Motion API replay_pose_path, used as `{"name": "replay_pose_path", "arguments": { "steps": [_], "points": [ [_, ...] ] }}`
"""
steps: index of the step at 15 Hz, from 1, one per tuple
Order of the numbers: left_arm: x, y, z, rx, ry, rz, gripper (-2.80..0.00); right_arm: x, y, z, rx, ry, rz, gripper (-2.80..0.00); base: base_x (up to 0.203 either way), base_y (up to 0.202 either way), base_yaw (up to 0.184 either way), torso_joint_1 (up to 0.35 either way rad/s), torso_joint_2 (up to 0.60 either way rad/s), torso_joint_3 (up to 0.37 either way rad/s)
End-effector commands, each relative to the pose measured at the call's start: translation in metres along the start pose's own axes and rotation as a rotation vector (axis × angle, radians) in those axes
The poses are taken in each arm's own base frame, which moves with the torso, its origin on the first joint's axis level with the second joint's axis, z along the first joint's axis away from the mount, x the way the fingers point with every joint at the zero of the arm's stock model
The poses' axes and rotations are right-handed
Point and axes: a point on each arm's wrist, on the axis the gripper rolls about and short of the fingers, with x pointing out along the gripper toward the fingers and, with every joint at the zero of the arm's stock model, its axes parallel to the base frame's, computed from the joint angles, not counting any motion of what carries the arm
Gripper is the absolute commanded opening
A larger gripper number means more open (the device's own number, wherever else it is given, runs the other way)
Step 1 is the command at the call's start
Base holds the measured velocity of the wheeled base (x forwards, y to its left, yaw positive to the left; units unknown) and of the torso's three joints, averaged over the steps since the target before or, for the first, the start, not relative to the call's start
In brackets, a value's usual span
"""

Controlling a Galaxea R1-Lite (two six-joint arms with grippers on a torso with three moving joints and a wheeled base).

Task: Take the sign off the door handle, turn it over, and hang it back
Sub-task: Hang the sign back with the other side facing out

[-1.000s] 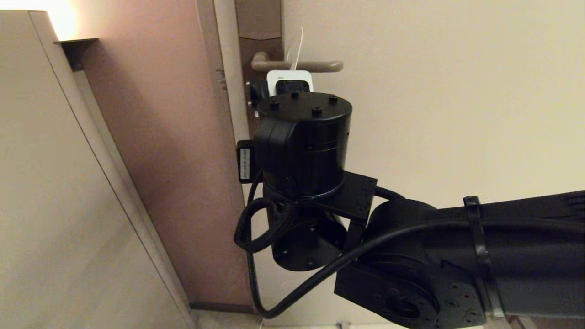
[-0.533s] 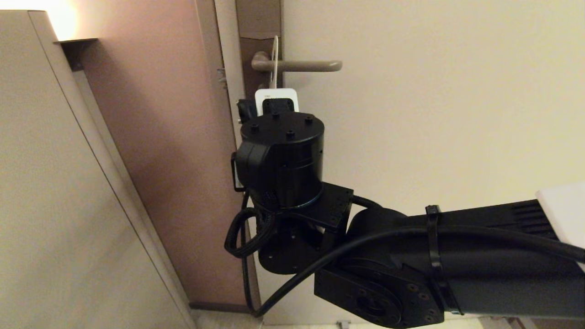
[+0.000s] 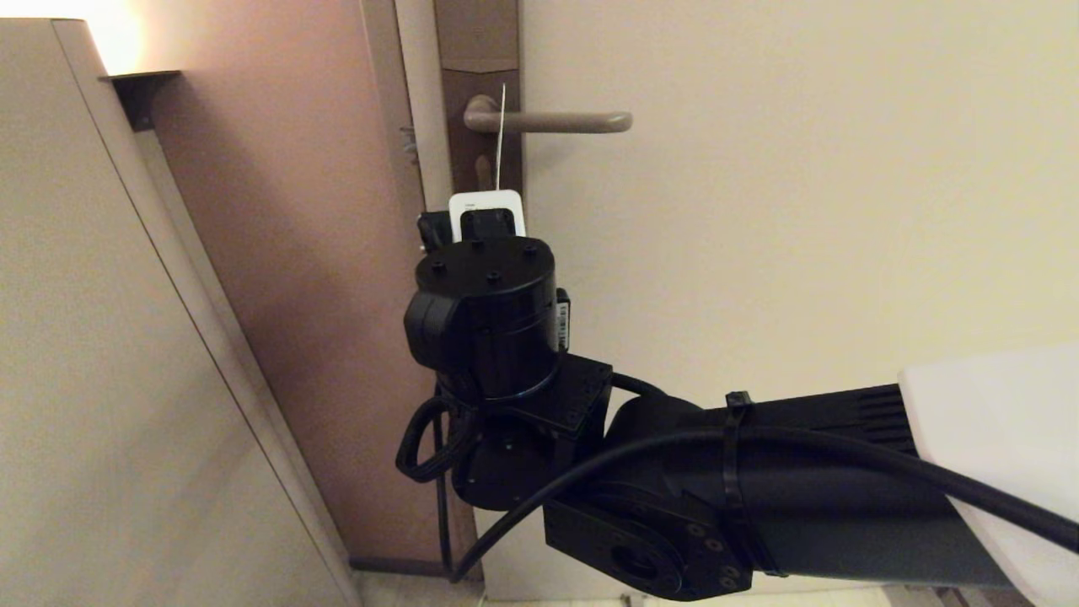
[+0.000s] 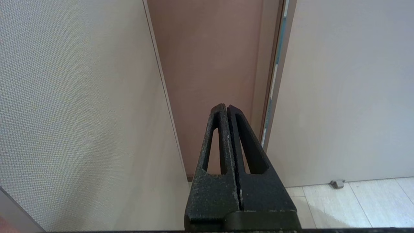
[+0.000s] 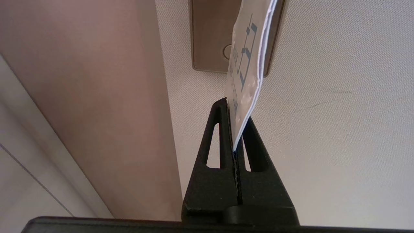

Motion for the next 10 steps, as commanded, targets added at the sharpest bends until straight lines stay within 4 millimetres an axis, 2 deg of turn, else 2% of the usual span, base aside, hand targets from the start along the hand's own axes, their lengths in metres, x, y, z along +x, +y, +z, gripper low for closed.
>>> {"name": "replay_pose_path", "arguments": {
  "steps": [1, 4, 5, 10],
  "points": [
    [0.0001, 0.0000, 0.0000, 0.000, 0.001, 0.000, -2.80, 0.0025, 0.0031, -0.0052, -0.004, 0.003, -0.007, -2.80, 0.000, 0.000, 0.000, 0.000, 0.00, 0.000],
    [0.0001, 0.0000, 0.0000, 0.000, 0.001, 0.000, -2.80, 0.0039, 0.0036, -0.0082, -0.010, 0.007, -0.009, -2.80, 0.000, 0.000, 0.000, 0.000, 0.00, 0.000],
    [0.0001, 0.0000, 0.0000, 0.000, 0.001, 0.000, -2.80, 0.0035, 0.0042, -0.0088, -0.011, 0.007, -0.009, 0.00, 0.000, 0.000, 0.000, 0.000, 0.00, 0.000],
    [0.0001, 0.0000, 0.0000, 0.000, 0.001, 0.000, -2.80, 0.0025, 0.0023, -0.0103, -0.019, 0.013, -0.025, 0.00, 0.000, 0.000, 0.000, 0.000, 0.00, 0.000]
  ]
}}
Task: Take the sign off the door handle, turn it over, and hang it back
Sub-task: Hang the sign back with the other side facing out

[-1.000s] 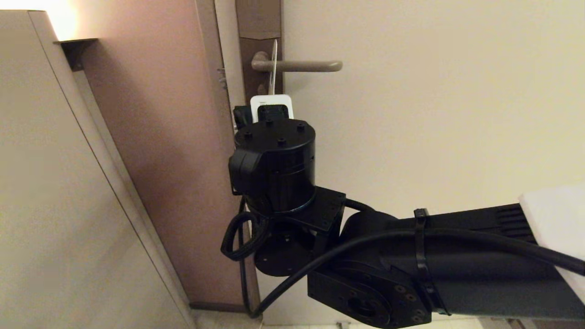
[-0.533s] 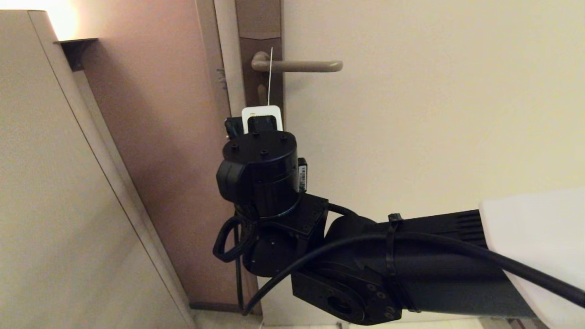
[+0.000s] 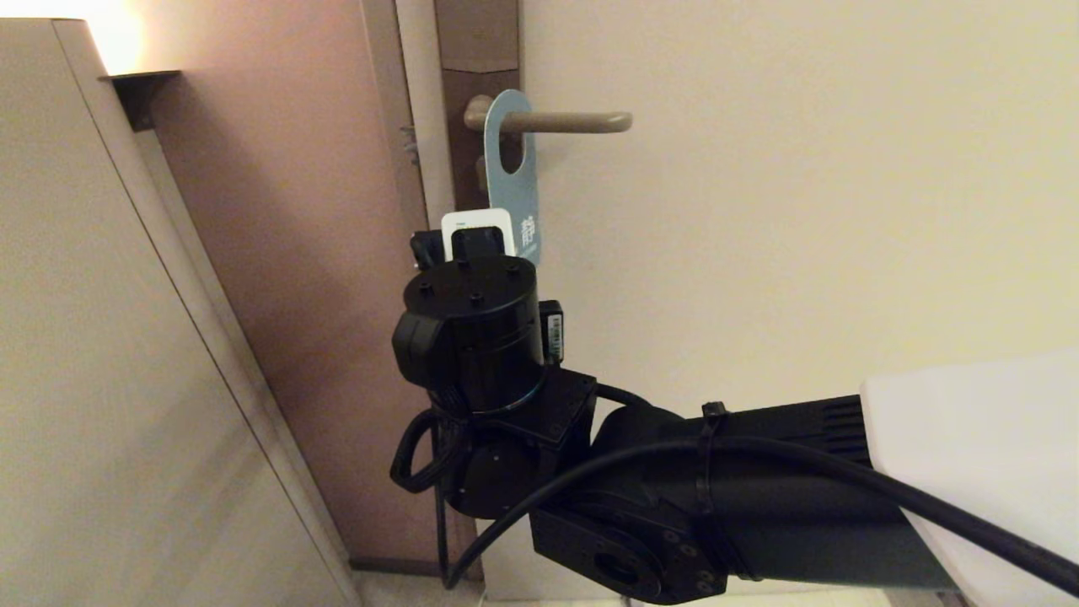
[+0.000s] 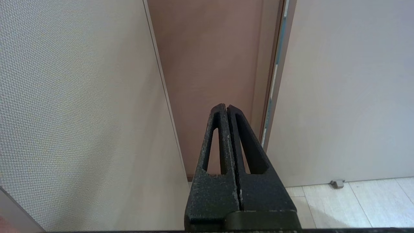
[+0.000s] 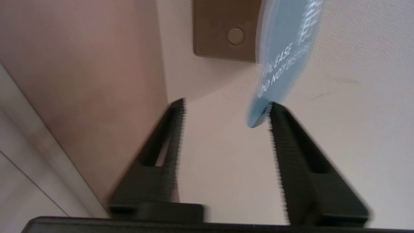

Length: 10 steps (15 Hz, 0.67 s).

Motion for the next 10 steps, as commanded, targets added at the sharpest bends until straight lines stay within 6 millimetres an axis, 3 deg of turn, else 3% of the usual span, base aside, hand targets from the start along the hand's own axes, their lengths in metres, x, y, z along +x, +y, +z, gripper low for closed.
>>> {"name": "replay_pose_path", "arguments": {
  "steps": [1, 5, 10],
  "points": [
    [0.000, 0.000, 0.000, 0.000, 0.001, 0.000, -2.80, -0.002, -0.003, 0.000, -0.007, 0.004, -0.012, 0.00, 0.000, 0.000, 0.000, 0.000, 0.00, 0.000],
    [0.000, 0.000, 0.000, 0.000, 0.001, 0.000, -2.80, -0.012, -0.016, 0.005, -0.032, 0.016, -0.018, 0.00, 0.000, 0.000, 0.000, 0.000, 0.00, 0.000],
    [0.000, 0.000, 0.000, 0.000, 0.001, 0.000, -2.80, -0.040, -0.052, 0.025, -0.055, 0.023, -0.014, 0.00, 0.000, 0.000, 0.000, 0.000, 0.00, 0.000]
  ]
}}
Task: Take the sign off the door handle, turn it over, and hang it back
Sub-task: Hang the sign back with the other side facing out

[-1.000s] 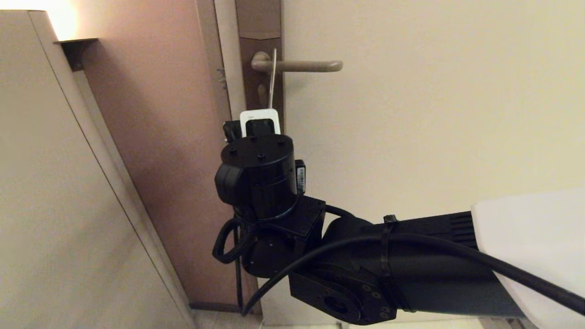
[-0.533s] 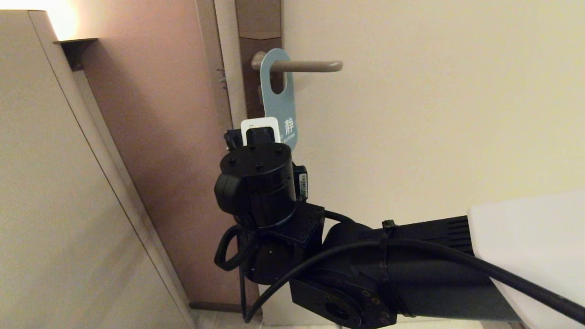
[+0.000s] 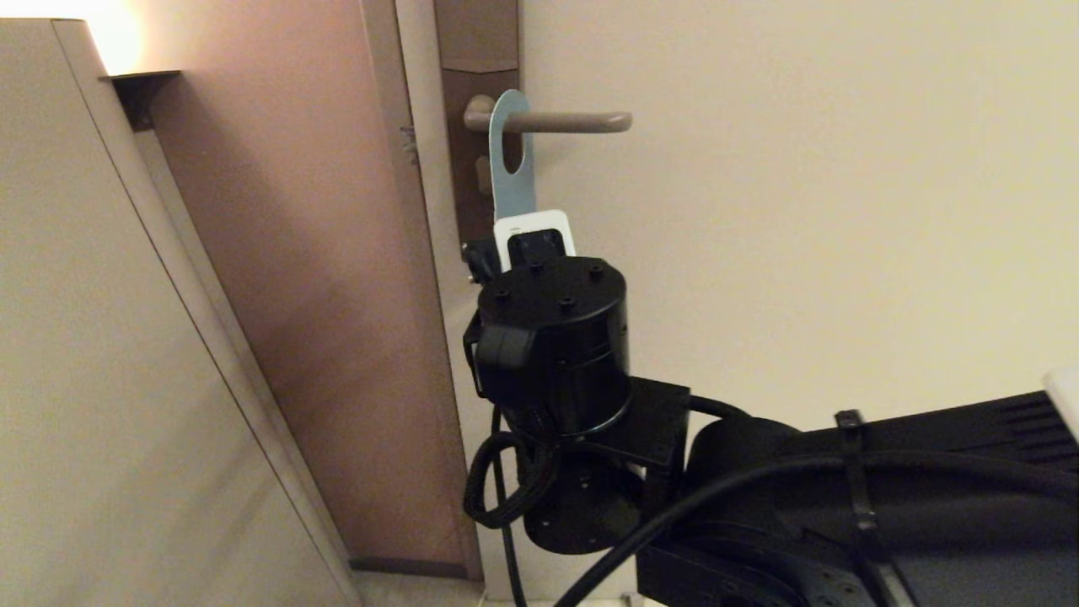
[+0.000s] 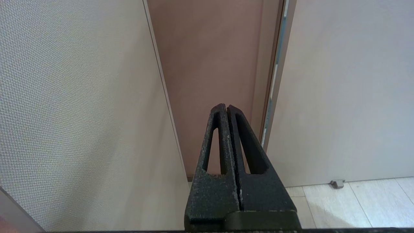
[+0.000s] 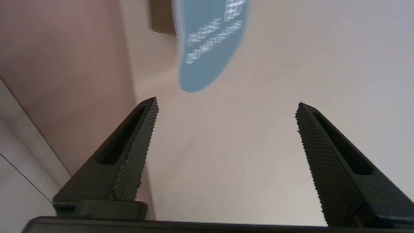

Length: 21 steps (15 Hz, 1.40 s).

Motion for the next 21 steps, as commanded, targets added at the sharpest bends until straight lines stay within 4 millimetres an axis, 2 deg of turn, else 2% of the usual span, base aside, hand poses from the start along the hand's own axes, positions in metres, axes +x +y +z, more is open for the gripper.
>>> {"name": "replay_pose_path", "arguments": {
  "steps": [1, 6, 7, 8, 16, 21],
  "points": [
    [0.000, 0.000, 0.000, 0.000, 0.001, 0.001, -2.80, -0.017, -0.022, 0.019, 0.026, -0.021, -0.003, 0.00, 0.000, 0.000, 0.000, 0.000, 0.00, 0.000],
    [0.000, 0.000, 0.000, 0.000, 0.001, 0.001, -2.80, -0.040, -0.055, 0.026, 0.024, -0.020, -0.006, 0.00, 0.000, 0.000, 0.000, 0.000, 0.00, 0.000],
    [0.000, 0.000, 0.000, 0.000, 0.001, 0.001, -2.80, -0.041, -0.056, 0.028, 0.030, -0.023, -0.007, -0.46, 0.000, 0.000, 0.000, 0.000, 0.00, 0.000],
    [0.000, 0.000, 0.000, 0.000, 0.001, 0.001, -2.80, -0.042, -0.057, 0.030, 0.035, -0.027, -0.007, -2.80, 0.000, 0.000, 0.000, 0.000, 0.00, 0.000],
    [0.000, 0.000, 0.000, 0.000, 0.001, 0.001, -2.80, -0.034, -0.041, 0.036, 0.048, -0.045, 0.004, -2.80, 0.000, 0.000, 0.000, 0.000, 0.00, 0.000],
    [0.000, 0.000, 0.000, 0.000, 0.001, 0.001, -2.80, -0.018, -0.016, 0.038, 0.071, -0.065, 0.006, -2.80, 0.000, 0.000, 0.000, 0.000, 0.00, 0.000]
  ]
}}
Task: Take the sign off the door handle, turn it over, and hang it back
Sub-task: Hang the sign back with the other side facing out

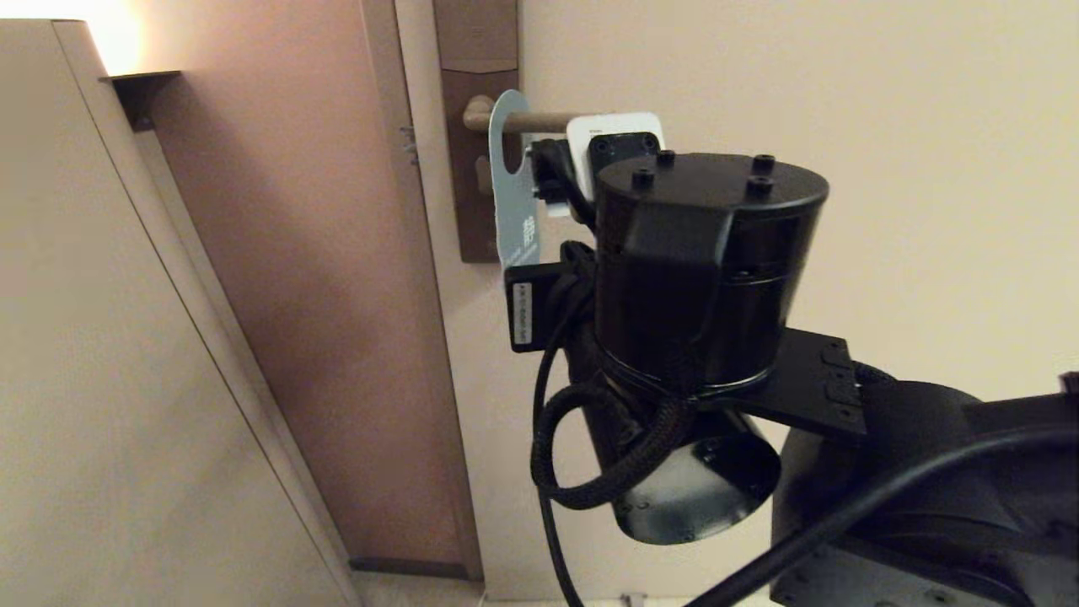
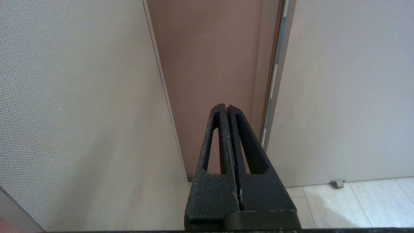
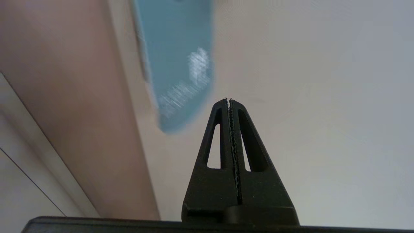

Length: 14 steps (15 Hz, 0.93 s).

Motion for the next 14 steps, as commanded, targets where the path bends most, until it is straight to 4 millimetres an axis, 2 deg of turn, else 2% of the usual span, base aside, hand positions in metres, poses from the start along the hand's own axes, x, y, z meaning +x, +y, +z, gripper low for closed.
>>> {"name": "replay_pose_path", "arguments": {
  "steps": [1, 8, 14],
  "points": [
    [0.000, 0.000, 0.000, 0.000, 0.001, 0.000, -2.80, 0.009, 0.015, -0.009, -0.004, 0.000, -0.003, -2.80, 0.000, 0.000, 0.000, 0.000, 0.00, 0.000],
    [0.000, 0.000, 0.000, 0.000, 0.001, 0.000, -2.80, 0.024, 0.035, -0.021, -0.033, -0.096, -0.004, -2.80, 0.000, 0.000, 0.000, 0.000, 0.00, 0.000],
    [0.000, 0.000, 0.000, 0.000, 0.001, 0.000, -2.80, 0.038, 0.044, -0.030, -0.036, -0.107, -0.019, -2.80, 0.000, 0.000, 0.000, 0.000, 0.00, 0.000]
  ]
}}
